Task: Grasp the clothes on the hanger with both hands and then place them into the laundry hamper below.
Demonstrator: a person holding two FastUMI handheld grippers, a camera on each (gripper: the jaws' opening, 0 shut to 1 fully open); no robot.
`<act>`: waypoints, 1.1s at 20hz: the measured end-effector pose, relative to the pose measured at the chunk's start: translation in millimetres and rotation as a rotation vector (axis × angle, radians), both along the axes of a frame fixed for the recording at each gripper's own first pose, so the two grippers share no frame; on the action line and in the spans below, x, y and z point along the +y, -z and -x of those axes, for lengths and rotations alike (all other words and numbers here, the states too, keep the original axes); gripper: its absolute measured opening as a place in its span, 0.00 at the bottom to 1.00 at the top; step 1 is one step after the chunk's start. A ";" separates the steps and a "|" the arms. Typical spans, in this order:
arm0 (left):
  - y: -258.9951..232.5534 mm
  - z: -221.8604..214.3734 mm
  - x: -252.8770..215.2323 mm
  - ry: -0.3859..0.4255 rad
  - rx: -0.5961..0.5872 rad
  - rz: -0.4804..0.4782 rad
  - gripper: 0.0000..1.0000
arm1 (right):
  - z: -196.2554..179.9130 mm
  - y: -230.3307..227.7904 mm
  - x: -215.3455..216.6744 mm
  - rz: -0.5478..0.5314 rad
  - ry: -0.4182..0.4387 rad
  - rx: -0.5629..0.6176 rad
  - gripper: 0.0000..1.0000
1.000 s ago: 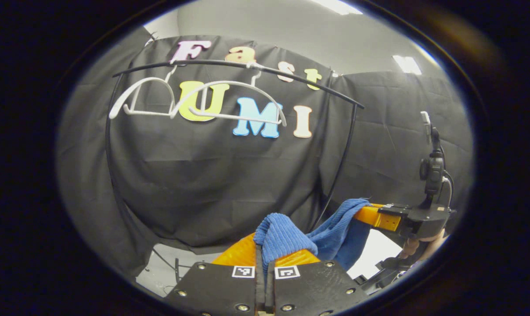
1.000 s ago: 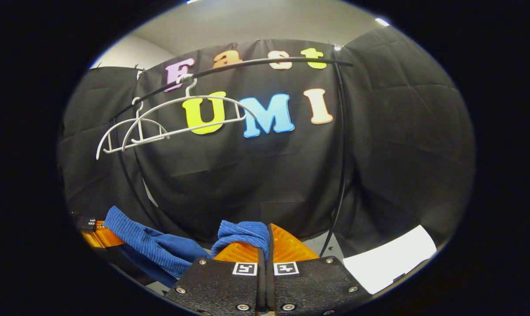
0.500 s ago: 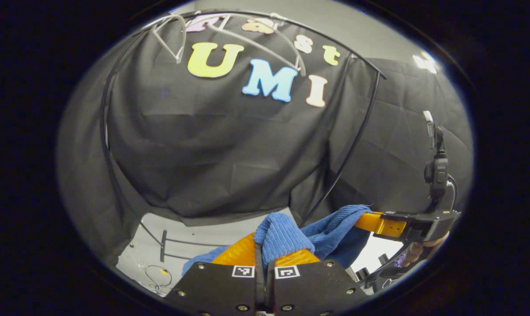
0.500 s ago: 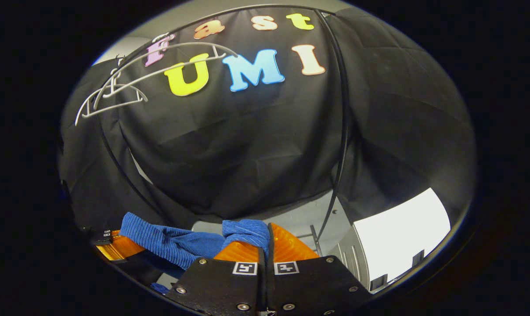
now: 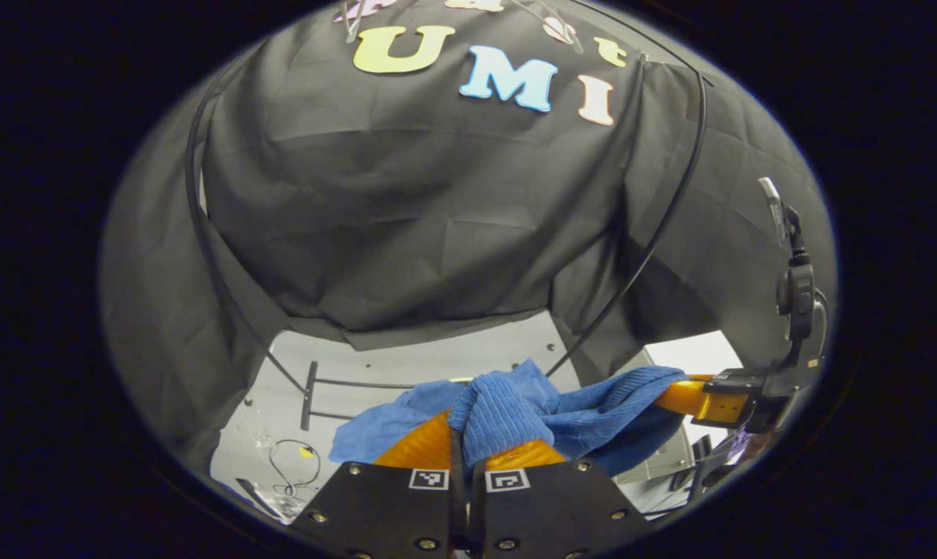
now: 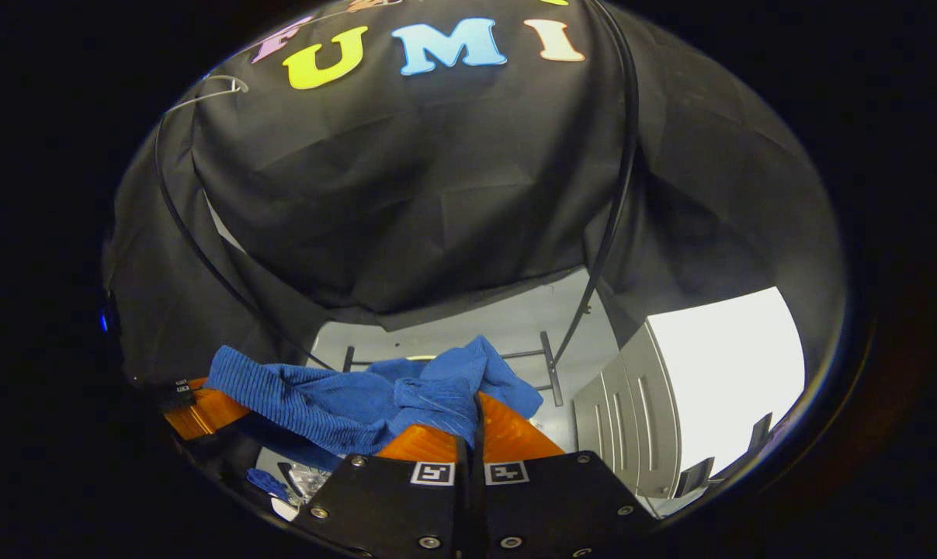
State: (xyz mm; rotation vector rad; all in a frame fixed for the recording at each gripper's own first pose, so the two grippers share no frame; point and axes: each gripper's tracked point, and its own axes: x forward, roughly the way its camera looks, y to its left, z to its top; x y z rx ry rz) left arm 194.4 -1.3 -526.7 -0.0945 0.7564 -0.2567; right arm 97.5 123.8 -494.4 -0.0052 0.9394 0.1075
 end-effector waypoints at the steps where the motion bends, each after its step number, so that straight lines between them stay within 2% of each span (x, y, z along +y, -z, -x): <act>1: 7.9 -0.9 2.8 -0.010 0.006 -0.004 0.02 | 1.8 5.1 0.8 0.004 -0.001 0.013 0.00; 6: 10.9 1.8 6.9 -0.018 0.031 -0.014 0.04 | 7.7 20.0 3.5 0.018 -0.026 0.054 0.02; 9: 21.3 8.4 3.3 0.008 0.074 0.003 0.05 | 15.5 25.3 9.6 0.006 -0.037 0.087 0.06; 10: 24.0 15.2 3.5 0.018 0.092 0.003 0.02 | 20.3 26.2 11.9 -0.003 -0.044 0.105 0.08; 11: 28.9 19.3 4.5 0.031 0.110 -0.002 0.11 | 27.0 26.8 13.6 -0.008 -0.051 0.123 0.12; 12: 33.1 28.2 6.8 0.048 0.140 -0.017 0.27 | 32.6 24.1 14.8 -0.014 -0.061 0.136 0.16; 16: 19.4 57.2 22.6 0.065 0.143 -0.034 0.94 | 54.8 7.0 6.1 0.020 -0.080 0.152 0.81; 17: 11.3 62.7 26.5 0.057 0.142 -0.028 0.94 | 57.2 6.6 3.3 0.026 -0.071 0.153 0.97; 22: -42.3 68.6 40.6 0.022 0.089 0.009 0.94 | 54.9 -46.5 -16.2 0.039 -0.011 0.085 0.96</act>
